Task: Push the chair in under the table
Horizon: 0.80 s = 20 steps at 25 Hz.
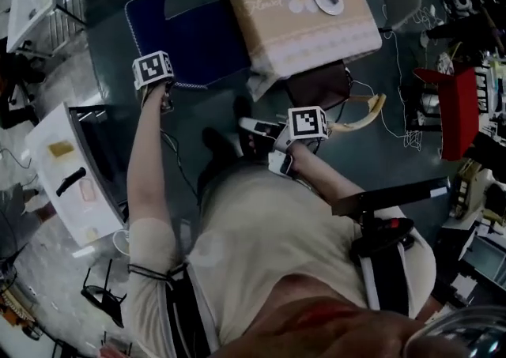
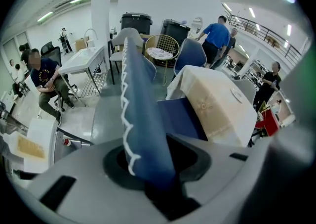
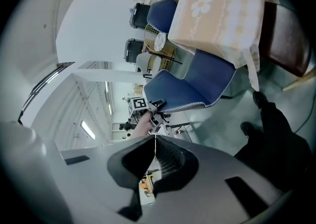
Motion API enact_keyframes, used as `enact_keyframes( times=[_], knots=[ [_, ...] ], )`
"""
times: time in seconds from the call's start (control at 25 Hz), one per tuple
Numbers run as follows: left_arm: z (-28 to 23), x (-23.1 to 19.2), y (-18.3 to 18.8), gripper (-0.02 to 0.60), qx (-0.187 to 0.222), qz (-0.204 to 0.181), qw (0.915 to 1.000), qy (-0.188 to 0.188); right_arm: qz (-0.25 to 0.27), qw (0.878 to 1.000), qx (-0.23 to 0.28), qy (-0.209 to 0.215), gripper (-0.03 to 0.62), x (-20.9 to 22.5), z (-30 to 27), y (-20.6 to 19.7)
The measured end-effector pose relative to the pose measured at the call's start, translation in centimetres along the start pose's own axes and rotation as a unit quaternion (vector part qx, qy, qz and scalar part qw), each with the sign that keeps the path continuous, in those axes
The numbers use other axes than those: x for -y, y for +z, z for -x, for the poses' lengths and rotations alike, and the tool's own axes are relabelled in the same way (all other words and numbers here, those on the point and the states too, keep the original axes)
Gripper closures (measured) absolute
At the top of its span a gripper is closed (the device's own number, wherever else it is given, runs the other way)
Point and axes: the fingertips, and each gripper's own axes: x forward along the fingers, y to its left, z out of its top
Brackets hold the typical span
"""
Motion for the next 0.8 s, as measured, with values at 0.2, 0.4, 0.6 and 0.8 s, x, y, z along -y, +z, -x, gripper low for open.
enact_keyframes(
  times=[0.2,0.4,0.6,0.8],
  knots=[
    [0.1,-1.2,0.0,0.456,-0.002,-0.016,0.9993,0.034,0.046,0.998,0.036,0.033,0.582,-1.2,1.8,0.8],
    [0.5,-1.5,-0.4,0.451,-0.004,-0.016,0.9989,0.044,0.119,0.984,0.054,0.123,0.582,-5.9,2.6,0.9],
    [1.4,-2.2,-0.9,0.440,-0.004,-0.011,0.9975,0.069,0.157,0.971,0.047,0.174,0.583,-8.7,4.8,-0.2],
    [1.0,-0.9,0.6,0.426,0.026,0.010,0.9964,0.080,0.179,0.974,0.065,0.125,0.582,-5.7,9.5,1.2]
  ],
)
